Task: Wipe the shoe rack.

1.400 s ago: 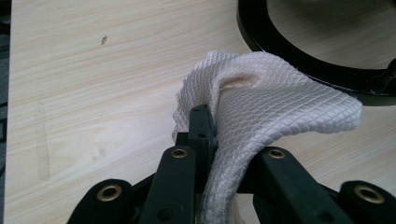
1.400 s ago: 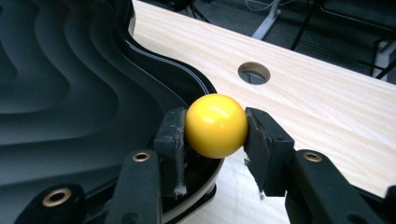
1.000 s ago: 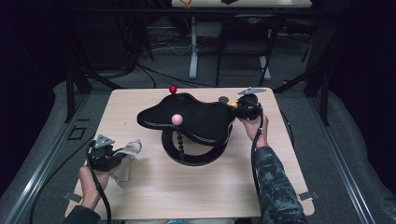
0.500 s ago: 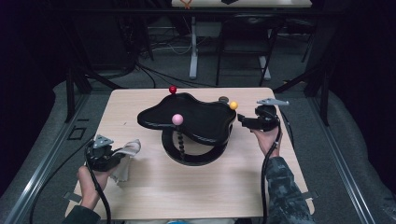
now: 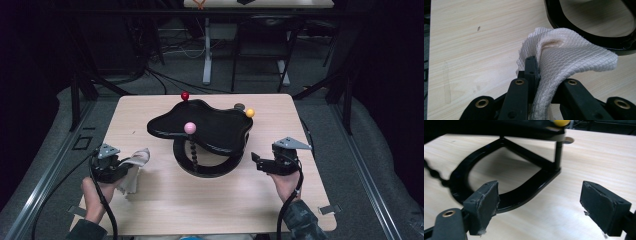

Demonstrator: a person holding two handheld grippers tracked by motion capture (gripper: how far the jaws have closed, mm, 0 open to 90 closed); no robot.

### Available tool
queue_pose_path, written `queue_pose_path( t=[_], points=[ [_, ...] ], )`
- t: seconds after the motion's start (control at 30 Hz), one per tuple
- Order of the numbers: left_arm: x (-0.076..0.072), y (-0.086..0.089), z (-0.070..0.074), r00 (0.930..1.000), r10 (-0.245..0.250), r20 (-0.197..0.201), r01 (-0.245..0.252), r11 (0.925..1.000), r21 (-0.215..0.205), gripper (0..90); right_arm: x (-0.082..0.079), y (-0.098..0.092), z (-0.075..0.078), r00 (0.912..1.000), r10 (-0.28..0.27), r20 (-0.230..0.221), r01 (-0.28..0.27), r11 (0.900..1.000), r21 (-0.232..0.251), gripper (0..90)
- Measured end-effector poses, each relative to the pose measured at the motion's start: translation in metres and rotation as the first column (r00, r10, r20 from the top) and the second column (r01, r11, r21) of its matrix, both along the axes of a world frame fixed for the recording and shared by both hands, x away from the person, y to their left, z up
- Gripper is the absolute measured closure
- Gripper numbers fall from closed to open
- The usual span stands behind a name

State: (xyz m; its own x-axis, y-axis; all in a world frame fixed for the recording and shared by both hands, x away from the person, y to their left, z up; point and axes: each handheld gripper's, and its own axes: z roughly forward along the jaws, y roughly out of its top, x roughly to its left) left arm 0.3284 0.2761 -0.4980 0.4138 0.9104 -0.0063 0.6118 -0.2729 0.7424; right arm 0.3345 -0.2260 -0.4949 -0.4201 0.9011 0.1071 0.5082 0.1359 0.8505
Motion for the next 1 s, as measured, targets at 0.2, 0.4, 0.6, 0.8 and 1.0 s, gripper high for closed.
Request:
queue_pose_path(
  t=[0.2,0.4,0.6,0.8,1.0],
  points=[
    [0.005,0.000,-0.002,0.9999,-0.001,-0.011,0.001,1.0000,0.002,81.1,-0.031,0.022,-0.010,0.9982,0.059,-0.009,-0.059,0.998,0.027,14.3],
    [0.012,0.001,-0.003,0.9998,0.001,-0.019,-0.001,1.0000,-0.001,81.1,-0.049,0.056,-0.018,0.9977,0.064,-0.022,-0.065,0.997,-0.044,14.2],
    [0.016,0.002,-0.002,0.9999,-0.003,-0.014,0.003,1.0000,-0.006,81.1,-0.051,0.089,-0.029,0.9868,0.161,-0.018,-0.161,0.986,-0.034,14.3],
    [0.017,0.001,-0.002,0.9999,-0.009,-0.010,0.009,0.9999,-0.005,81.1,-0.043,0.120,-0.057,0.9837,0.178,-0.027,-0.178,0.984,0.004,14.7],
    [0.017,0.001,0.000,1.0000,-0.001,-0.001,0.001,1.0000,-0.008,81.1,-0.026,0.143,-0.062,0.9807,0.195,0.014,-0.195,0.981,-0.012,24.0]
  ],
)
